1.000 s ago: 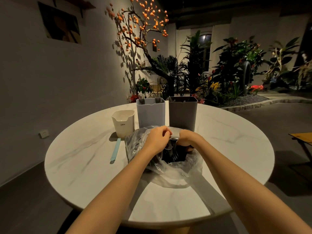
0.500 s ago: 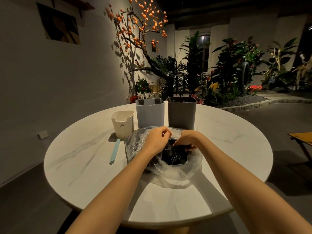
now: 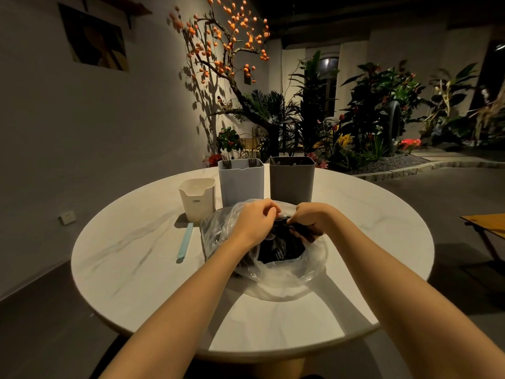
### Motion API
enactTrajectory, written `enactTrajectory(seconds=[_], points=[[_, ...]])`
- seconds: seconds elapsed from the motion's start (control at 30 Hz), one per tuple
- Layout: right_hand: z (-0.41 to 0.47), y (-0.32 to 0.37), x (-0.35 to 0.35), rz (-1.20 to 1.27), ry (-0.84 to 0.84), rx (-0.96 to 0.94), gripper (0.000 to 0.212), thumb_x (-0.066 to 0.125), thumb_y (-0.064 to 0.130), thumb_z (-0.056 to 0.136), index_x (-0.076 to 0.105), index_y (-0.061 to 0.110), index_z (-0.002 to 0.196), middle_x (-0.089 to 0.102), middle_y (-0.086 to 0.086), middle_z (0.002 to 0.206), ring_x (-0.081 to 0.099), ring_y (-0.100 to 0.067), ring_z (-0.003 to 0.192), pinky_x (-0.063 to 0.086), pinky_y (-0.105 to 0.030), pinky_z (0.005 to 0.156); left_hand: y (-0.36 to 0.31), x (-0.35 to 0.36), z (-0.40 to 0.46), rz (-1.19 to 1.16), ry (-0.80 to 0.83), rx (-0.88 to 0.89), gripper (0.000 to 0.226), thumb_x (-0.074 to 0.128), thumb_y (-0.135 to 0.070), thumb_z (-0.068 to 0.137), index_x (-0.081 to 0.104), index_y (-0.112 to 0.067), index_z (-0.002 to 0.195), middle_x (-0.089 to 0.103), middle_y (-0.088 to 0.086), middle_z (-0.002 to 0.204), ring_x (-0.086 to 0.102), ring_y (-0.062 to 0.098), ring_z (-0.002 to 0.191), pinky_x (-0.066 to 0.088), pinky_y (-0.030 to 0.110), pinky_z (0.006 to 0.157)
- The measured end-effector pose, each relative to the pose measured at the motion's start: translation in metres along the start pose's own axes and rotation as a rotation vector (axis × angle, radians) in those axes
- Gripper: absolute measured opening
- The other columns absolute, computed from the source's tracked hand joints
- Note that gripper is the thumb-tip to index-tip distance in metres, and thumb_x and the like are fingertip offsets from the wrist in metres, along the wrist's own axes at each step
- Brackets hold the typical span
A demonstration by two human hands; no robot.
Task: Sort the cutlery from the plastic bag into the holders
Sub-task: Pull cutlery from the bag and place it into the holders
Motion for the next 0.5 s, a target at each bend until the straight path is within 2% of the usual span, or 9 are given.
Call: enactTrajectory(seconds=[0.1,0.17,0.37,0.5], points=[[-0.010,-0.003,-0.006,0.045,0.052,-0.009,0.029,0.046,0.022,0.102,0.057,0.003,0.082,0.055,-0.010,0.069,0.052,-0.015,0.052,0.051,-0.024,0.052,-0.006,0.002,0.000,0.013,0.041,0.045,0.021,0.049,-0.015,0.098,0.069,-0.013,0.097,0.067,0.002,0.096,0.059,0.011,0.083,0.054,0.022,0.074],[-0.016,-0.006,-0.008,0.080,0.075,-0.026,0.031,0.046,0.021,0.102,0.057,0.004,0.079,0.053,-0.009,0.067,0.049,-0.012,0.047,0.045,-0.020,0.041,-0.008,0.004,0.001,0.050,0.105,0.038,0.022,0.047,-0.015,0.099,0.068,-0.013,0.101,0.067,0.004,0.101,0.060,0.015,0.090,0.054,0.027,0.081],[-0.026,-0.018,-0.014,0.198,0.154,-0.063,0.028,0.041,0.015,0.103,0.055,0.000,0.084,0.053,-0.008,0.065,0.049,-0.010,0.043,0.045,-0.021,0.046,-0.012,0.007,-0.001,0.117,0.192,-0.007,0.029,0.039,-0.012,0.101,0.062,-0.013,0.119,0.062,0.005,0.121,0.055,0.017,0.109,0.041,0.022,0.090],[-0.037,-0.030,-0.022,0.229,0.231,-0.054,0.028,0.039,0.014,0.104,0.057,-0.001,0.088,0.052,-0.007,0.065,0.048,-0.009,0.044,0.045,-0.019,0.044,-0.012,0.008,-0.001,0.072,0.195,-0.055,0.033,0.035,-0.006,0.100,0.059,-0.011,0.123,0.059,0.009,0.126,0.054,0.020,0.116,0.043,0.026,0.095]])
Point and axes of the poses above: each hand's wrist, its own z-axis towards the middle knuckle, its own x-axis out of the palm, y = z × x, the point moved 1 cm from there along z, towards the middle knuckle
